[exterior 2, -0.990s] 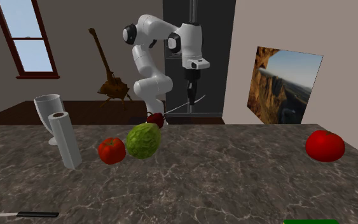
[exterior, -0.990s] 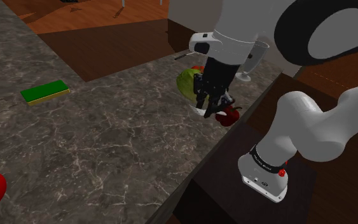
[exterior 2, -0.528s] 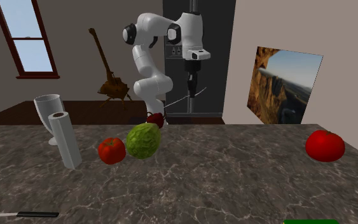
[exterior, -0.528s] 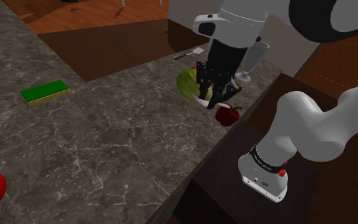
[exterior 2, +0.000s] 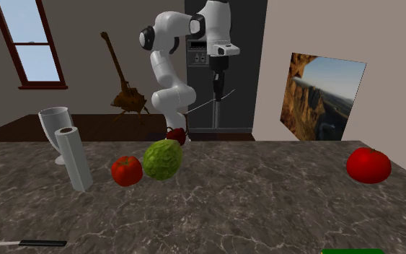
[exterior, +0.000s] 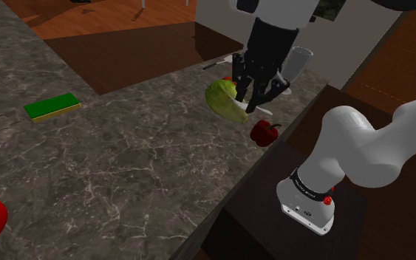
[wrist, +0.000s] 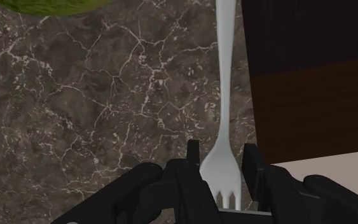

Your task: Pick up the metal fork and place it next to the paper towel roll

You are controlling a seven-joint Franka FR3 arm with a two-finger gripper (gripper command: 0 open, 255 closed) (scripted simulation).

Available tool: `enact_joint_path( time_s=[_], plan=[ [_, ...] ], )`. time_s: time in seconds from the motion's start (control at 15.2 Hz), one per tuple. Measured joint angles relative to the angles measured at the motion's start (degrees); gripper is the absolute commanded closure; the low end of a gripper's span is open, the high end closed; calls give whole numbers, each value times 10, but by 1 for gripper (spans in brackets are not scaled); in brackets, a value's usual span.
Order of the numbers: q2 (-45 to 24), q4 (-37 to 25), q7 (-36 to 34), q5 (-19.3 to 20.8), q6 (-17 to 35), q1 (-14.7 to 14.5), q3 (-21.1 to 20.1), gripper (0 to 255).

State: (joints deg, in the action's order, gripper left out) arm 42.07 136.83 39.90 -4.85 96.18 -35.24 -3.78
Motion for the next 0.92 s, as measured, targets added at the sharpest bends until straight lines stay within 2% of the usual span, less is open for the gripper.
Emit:
enact_joint_path(
  time_s=[0.53,0.92],
  plan=[
    [-13,-70,-3,2,-57,1,2,255],
    [16,-61,59,39,-80,20,59,255]
  ],
)
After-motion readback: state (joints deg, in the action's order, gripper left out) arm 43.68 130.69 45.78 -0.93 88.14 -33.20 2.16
